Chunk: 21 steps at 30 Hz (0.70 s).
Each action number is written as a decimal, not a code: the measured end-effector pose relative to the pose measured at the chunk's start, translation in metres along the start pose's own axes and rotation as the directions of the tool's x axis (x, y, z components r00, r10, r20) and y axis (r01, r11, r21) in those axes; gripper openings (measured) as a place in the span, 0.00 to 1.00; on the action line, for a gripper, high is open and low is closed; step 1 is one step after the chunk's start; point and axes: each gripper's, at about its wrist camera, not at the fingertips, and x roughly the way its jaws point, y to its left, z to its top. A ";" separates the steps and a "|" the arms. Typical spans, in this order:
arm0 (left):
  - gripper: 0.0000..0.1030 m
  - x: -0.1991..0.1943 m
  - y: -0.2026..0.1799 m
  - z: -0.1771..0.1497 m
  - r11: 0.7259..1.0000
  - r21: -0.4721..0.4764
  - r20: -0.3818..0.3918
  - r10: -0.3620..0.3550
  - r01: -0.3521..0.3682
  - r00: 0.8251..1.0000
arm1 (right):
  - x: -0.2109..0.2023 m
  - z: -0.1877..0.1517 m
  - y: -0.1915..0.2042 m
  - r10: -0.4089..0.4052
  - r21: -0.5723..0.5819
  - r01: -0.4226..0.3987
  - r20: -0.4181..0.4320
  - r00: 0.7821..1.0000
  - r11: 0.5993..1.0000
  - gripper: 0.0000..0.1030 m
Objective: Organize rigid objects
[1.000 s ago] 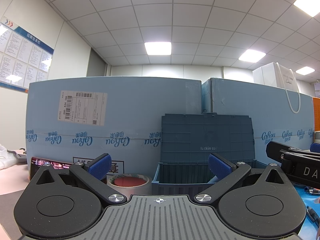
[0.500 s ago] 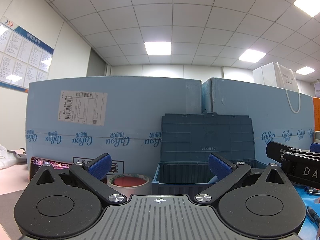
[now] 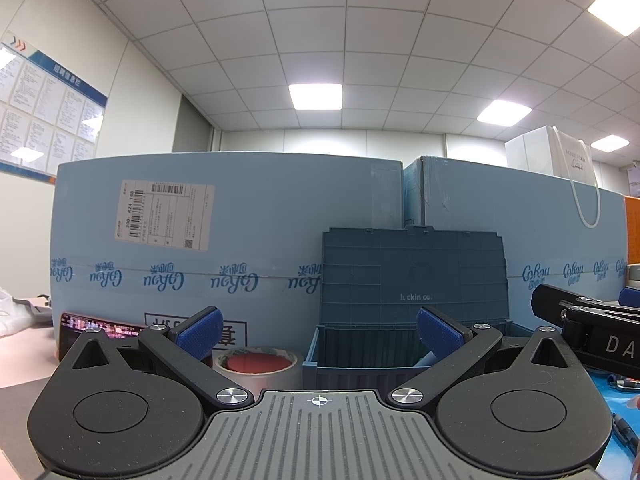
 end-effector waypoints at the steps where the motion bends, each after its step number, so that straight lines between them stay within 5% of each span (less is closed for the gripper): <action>1: 1.00 0.000 0.000 0.000 1.000 0.000 0.000 0.000 0.000 1.000 | 0.000 0.000 0.000 0.000 0.000 0.000 0.000 1.000 1.000 1.00; 21: 1.00 0.001 -0.001 0.000 1.000 0.004 0.001 0.007 -0.007 1.000 | 0.001 0.001 0.000 0.000 -0.001 0.000 -0.001 1.000 1.000 1.00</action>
